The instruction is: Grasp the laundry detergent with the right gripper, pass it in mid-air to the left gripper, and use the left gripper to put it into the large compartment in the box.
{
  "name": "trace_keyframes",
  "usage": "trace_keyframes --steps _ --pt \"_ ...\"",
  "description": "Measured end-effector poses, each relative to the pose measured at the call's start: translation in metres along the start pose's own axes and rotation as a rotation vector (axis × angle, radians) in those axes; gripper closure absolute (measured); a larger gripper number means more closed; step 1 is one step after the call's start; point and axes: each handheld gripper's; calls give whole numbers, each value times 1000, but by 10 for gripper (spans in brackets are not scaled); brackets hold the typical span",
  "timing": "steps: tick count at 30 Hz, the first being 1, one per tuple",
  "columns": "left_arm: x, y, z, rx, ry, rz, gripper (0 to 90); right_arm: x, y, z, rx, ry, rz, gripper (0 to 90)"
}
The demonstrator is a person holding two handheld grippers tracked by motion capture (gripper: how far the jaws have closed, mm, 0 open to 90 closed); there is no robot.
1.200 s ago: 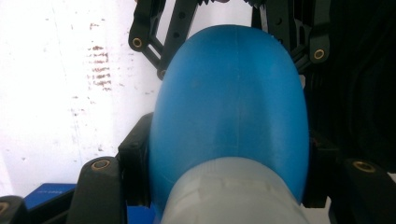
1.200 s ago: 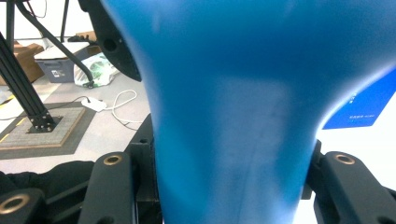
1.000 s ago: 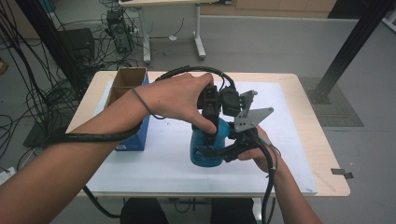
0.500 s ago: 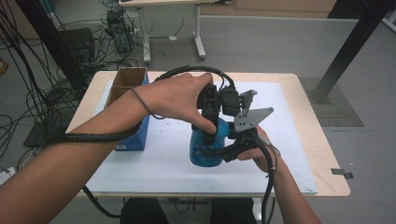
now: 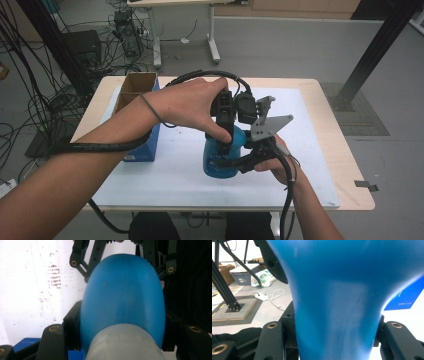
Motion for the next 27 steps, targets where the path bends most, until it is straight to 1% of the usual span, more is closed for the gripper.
trace_keyframes --steps 21,27 --pt "0 1 -1 0 3 4 375 0 0 0 2 0 0 444" --pt "2 -2 -2 2 7 -8 375 0 1 -1 4 1 -1 444"
Point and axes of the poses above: each handheld gripper's, and its own axes: x roughly backward along the jaws, y roughly out of its top, z roughly to its left, and after that the axes turned 4 degrees about -z, right-handed
